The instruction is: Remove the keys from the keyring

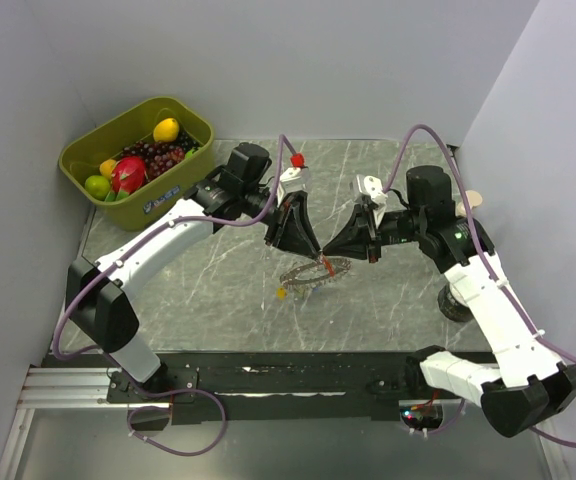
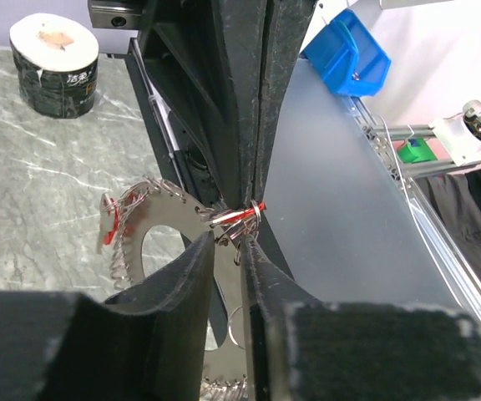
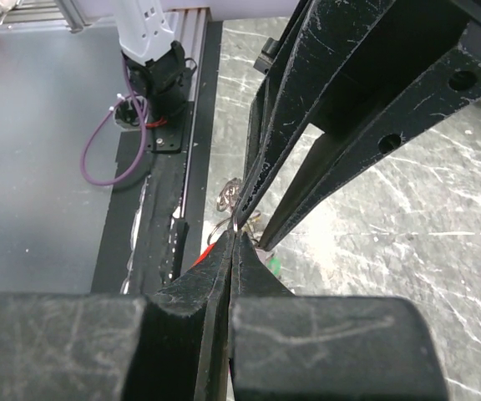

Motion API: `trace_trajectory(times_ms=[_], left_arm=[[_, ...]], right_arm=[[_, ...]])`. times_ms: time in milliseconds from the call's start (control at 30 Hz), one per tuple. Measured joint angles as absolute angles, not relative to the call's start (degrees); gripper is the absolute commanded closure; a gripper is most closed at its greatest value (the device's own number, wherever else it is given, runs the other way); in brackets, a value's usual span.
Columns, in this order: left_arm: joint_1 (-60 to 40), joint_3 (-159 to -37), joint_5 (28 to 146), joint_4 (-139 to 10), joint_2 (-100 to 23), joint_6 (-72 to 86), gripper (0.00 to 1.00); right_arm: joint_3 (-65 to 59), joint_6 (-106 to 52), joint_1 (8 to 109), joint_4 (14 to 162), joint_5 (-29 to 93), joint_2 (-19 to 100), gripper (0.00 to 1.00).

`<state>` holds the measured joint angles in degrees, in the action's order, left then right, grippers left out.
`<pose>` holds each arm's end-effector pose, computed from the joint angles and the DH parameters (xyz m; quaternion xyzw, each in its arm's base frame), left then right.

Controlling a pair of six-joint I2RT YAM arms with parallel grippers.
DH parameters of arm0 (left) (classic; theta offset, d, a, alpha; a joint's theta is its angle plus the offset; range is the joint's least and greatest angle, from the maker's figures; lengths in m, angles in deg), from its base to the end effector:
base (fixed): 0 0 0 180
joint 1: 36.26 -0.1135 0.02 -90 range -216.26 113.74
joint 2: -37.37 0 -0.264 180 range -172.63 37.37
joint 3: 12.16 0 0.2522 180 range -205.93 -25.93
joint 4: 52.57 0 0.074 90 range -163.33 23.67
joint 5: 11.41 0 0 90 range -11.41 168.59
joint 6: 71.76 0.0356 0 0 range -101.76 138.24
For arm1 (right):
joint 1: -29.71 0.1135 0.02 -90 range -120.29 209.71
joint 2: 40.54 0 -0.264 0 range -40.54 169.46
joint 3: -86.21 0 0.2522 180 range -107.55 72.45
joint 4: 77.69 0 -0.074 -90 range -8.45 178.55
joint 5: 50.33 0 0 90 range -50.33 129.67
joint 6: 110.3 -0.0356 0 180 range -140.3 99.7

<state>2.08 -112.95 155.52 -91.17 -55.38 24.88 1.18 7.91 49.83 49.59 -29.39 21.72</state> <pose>0.2554 -0.2462 0.3708 0.5450 0.5103 -0.6257 0.2259 0.1809 0.1017 0.4015 -0.5508 0.5347 0.4605 0.4458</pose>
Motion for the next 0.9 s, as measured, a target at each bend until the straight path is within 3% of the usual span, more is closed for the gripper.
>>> trace_trajectory(times_ms=[367, 600, 900], left_arm=[[2.08, -112.97, 156.46, -92.39, -55.38, 26.16, 0.77], [2.11, -112.95, 157.0, -92.33, -55.38, 25.99, 0.71], [2.08, -112.95, 156.24, -90.18, -55.38, 23.41, 0.71]], right_arm=[[2.27, 6.25, 49.83, 52.3, -26.9, 20.89, 1.0], [2.4, 5.22, 49.83, 53.48, -25.13, 20.89, 1.0], [4.24, 4.13, 49.83, 56.21, -23.68, 20.1, 1.0]])
